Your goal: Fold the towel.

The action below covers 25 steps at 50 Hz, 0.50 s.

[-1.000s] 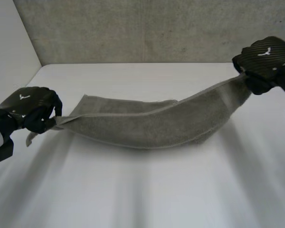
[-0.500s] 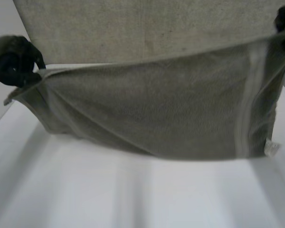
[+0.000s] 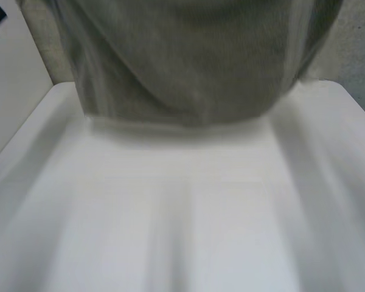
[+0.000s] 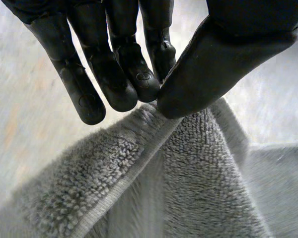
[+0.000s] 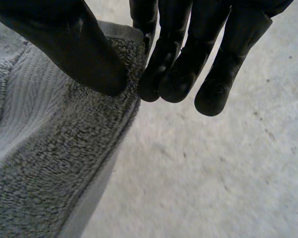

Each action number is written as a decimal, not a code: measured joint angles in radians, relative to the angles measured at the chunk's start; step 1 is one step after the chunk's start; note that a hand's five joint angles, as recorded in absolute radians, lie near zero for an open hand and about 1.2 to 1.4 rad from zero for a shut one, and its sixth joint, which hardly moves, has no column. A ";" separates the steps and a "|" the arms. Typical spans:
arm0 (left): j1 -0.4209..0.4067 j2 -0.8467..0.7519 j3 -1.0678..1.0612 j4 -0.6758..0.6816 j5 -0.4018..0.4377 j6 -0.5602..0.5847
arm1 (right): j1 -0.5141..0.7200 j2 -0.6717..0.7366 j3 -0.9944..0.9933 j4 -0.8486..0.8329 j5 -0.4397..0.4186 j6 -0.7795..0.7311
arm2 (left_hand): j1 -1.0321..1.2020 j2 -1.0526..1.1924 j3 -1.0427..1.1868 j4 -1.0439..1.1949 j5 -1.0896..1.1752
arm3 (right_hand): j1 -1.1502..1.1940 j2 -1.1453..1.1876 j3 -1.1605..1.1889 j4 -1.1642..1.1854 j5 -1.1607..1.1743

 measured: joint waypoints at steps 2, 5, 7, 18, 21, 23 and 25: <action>0.008 0.013 -0.022 0.041 0.021 -0.047 | -0.013 -0.009 0.020 0.008 -0.049 0.027 | 0.000 0.000 0.000 0.000 0.000 | 0.000 0.000 0.000 0.000 0.000; 0.032 0.027 -0.107 0.097 0.075 -0.103 | -0.034 -0.022 0.098 0.046 -0.150 0.018 | 0.000 0.000 0.000 0.000 0.000 | 0.000 0.000 0.001 0.000 0.000; 0.049 0.030 -0.183 0.119 0.117 -0.105 | -0.045 -0.028 0.177 0.079 -0.208 -0.034 | 0.000 0.000 0.000 0.000 0.000 | 0.000 0.000 0.001 0.000 0.000; 0.142 0.016 -0.637 0.145 0.317 0.183 | -0.111 -0.072 0.723 0.121 -0.317 -0.446 | 0.000 0.001 0.000 0.000 0.000 | 0.000 0.000 0.001 0.000 0.000; 0.171 0.023 -0.735 0.127 0.360 0.297 | -0.139 -0.106 0.869 0.096 -0.325 -0.539 | 0.000 0.001 0.000 0.000 0.000 | 0.000 0.000 0.001 0.000 0.000; 0.191 0.040 -0.789 0.099 0.385 0.364 | -0.159 -0.133 0.937 0.080 -0.332 -0.569 | 0.000 0.001 0.000 0.000 0.000 | 0.000 0.000 0.001 0.000 0.000; 0.206 0.060 -0.826 0.068 0.403 0.413 | -0.175 -0.159 0.985 0.068 -0.339 -0.584 | 0.000 0.001 0.000 0.000 0.000 | 0.000 0.000 0.001 0.000 0.000</action>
